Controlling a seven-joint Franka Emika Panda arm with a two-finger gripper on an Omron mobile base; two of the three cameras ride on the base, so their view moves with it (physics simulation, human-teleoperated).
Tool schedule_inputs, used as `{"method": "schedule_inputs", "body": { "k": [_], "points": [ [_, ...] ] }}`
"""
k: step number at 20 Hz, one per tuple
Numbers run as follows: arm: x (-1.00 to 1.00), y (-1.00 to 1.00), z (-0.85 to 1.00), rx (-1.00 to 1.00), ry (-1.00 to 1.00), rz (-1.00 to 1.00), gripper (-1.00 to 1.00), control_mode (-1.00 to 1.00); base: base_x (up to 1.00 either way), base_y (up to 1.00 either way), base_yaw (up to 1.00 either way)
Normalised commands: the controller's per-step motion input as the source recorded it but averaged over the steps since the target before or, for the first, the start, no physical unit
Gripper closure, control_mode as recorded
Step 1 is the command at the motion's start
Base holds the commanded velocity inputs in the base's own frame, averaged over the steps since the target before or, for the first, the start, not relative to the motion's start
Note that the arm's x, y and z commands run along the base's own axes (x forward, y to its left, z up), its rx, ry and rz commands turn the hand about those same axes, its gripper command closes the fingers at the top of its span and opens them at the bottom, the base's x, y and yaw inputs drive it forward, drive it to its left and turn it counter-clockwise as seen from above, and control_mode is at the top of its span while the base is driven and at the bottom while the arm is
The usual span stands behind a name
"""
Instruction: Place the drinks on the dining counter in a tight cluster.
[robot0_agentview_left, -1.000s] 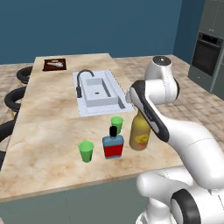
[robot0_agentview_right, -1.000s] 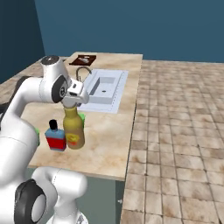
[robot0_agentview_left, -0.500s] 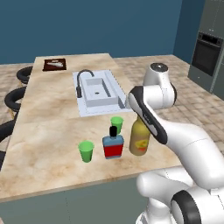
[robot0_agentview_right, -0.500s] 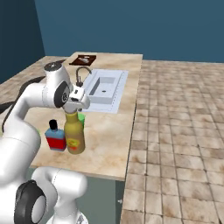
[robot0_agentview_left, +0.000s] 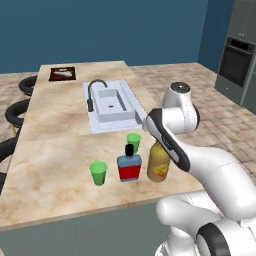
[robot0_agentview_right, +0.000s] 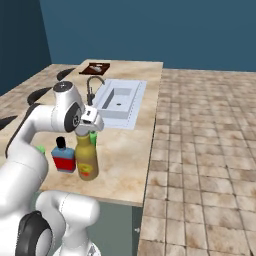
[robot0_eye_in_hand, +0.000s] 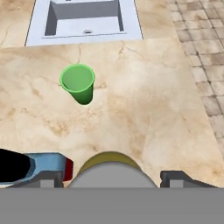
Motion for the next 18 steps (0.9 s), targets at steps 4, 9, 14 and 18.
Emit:
{"method": "schedule_inputs", "body": {
  "k": [4,9,14,18],
  "points": [
    [0.33,0.01,0.00,0.00,0.00,0.00,1.00,-1.00,0.00,0.00,0.00],
    [0.35,0.07,0.00,0.00,0.00,0.00,1.00,-1.00,0.00,0.00,0.00],
    [0.21,0.05,0.00,0.00,0.00,0.00,1.00,-1.00,0.00,0.00,0.00],
    [0.06,0.03,-0.02,0.00,0.00,0.00,1.00,-1.00,0.00,0.00,0.00]
  ]
}}
